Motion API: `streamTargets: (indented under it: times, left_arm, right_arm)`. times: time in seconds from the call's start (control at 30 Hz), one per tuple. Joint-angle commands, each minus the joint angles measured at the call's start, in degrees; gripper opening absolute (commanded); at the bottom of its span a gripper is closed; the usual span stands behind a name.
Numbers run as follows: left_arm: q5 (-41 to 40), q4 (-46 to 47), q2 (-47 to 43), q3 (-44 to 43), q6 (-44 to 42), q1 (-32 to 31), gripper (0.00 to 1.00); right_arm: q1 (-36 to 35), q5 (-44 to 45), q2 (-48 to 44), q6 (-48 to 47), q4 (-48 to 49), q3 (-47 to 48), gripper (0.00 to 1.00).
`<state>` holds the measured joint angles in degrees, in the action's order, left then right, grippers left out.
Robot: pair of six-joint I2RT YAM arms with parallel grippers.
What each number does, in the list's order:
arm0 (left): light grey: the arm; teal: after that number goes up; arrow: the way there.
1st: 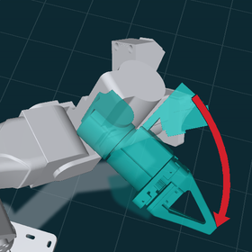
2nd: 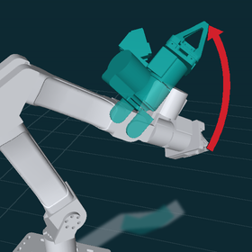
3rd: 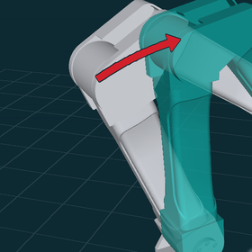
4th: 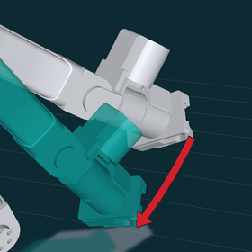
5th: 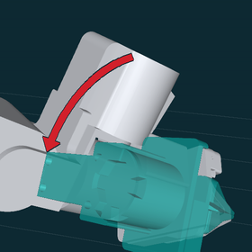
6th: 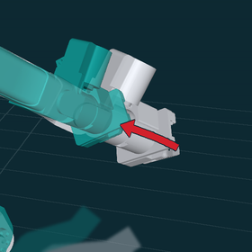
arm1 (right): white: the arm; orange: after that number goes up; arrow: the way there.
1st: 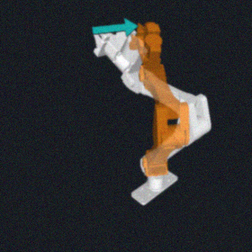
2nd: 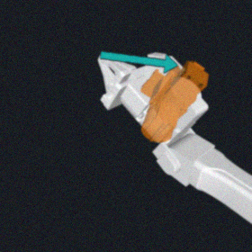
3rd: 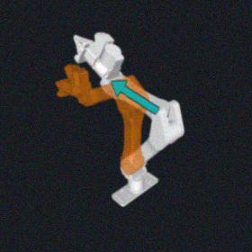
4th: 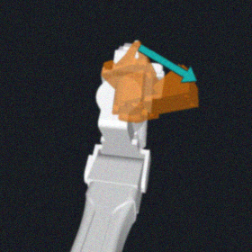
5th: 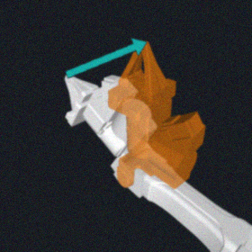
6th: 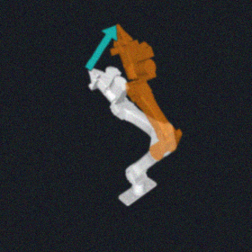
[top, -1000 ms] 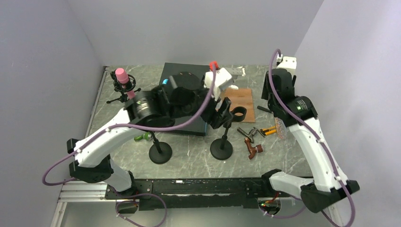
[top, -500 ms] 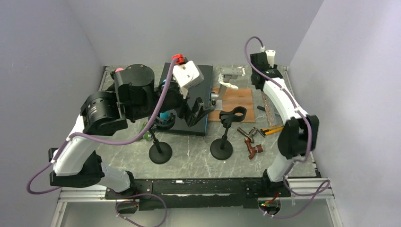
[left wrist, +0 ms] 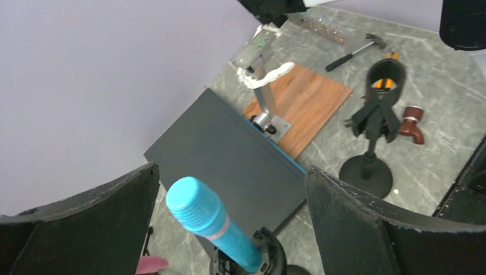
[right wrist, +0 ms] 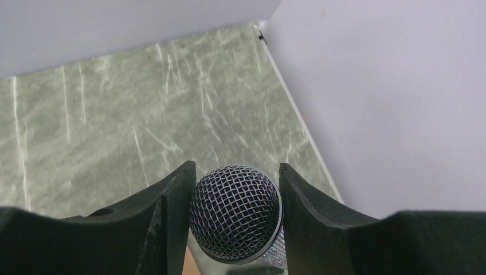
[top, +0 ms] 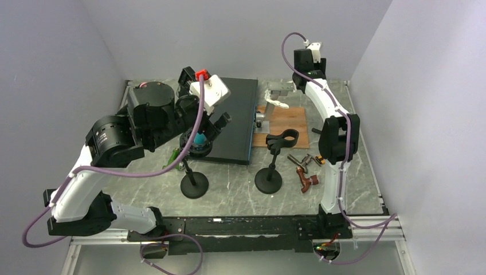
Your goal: Remove the microphone from the stand
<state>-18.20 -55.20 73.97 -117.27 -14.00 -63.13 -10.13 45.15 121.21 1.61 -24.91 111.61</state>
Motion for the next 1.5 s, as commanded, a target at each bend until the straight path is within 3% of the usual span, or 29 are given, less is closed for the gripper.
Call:
streamTargets:
  times: [0.0, 0.13, 0.47, 0.7, 0.9, 1.03, 1.2, 1.47]
  left_arm:
    - [1.1, 0.6, -0.6, 0.0, -0.6, 4.2, 0.99]
    - [2.4, 0.2, -0.7, 0.1, -2.4, 5.7, 0.99]
    - [1.5, 0.6, -0.3, -1.4, -4.8, 6.5, 0.99]
    - [3.2, -0.2, 0.1, -3.7, -3.3, 6.5, 0.99]
    - [5.0, -2.4, 0.8, -5.3, 0.1, 6.5, 0.99]
    - [5.9, 0.2, -1.0, -3.2, 4.8, 6.5, 1.0]
    - [10.1, 2.7, -2.5, -2.0, 10.8, 6.5, 0.99]
    - [18.6, 7.1, -3.5, 0.8, 23.1, 6.5, 0.99]
  right_arm:
    - [2.2, -0.1, 8.2, -5.7, 5.5, 10.8, 0.0]
    - [3.3, -5.7, 16.7, -5.9, 0.8, 20.8, 0.0]
    - [5.5, -24.9, 18.9, -0.4, 1.3, 15.4, 0.02]
    - [7.2, -30.3, 23.0, 2.6, -3.7, 19.9, 0.33]
    - [7.7, -32.1, 23.8, 3.6, -10.4, 26.8, 0.82]
    - [7.7, -33.3, 17.9, 3.9, -11.3, 22.4, 0.99]
    - [7.7, -32.1, 9.1, 10.5, -20.8, 20.6, 1.0]
    - [7.8, -38.9, -12.6, 21.3, -26.5, -1.9, 1.0]
